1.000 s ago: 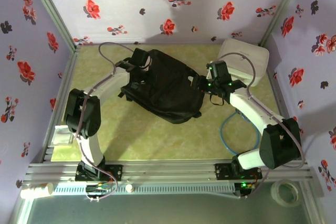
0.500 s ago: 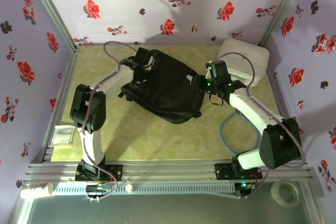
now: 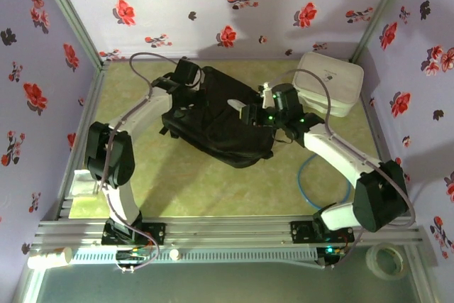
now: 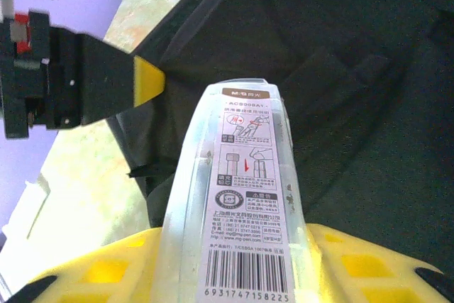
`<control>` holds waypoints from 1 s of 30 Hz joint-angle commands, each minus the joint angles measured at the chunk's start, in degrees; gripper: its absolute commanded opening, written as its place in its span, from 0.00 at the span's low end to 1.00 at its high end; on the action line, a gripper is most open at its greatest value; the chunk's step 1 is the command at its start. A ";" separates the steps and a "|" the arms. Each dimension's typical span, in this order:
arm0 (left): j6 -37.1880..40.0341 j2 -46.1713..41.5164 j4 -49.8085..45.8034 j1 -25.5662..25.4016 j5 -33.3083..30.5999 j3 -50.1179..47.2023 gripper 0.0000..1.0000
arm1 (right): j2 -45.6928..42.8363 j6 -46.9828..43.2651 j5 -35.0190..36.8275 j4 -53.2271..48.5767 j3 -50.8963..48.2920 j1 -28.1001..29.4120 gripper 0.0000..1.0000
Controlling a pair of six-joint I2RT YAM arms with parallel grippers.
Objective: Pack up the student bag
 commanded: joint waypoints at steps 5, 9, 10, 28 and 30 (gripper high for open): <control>-3.68 -3.21 2.05 1.07 3.68 -0.54 0.00 | 4.44 -8.12 2.88 0.09 0.84 4.40 0.41; -4.21 -2.82 2.05 1.25 3.65 -0.97 0.00 | 3.91 -9.64 5.16 1.13 -2.35 5.03 0.41; -4.32 -2.68 2.07 1.36 3.65 -1.06 0.00 | 3.85 -10.06 6.11 1.50 -3.01 5.22 0.41; -6.26 -2.93 1.62 1.95 4.52 -0.96 0.00 | 10.02 -21.33 12.90 5.41 -0.95 11.30 0.41; -6.19 -3.02 1.26 1.93 4.52 -0.95 0.00 | 11.13 -23.15 13.54 4.72 -0.14 12.21 0.41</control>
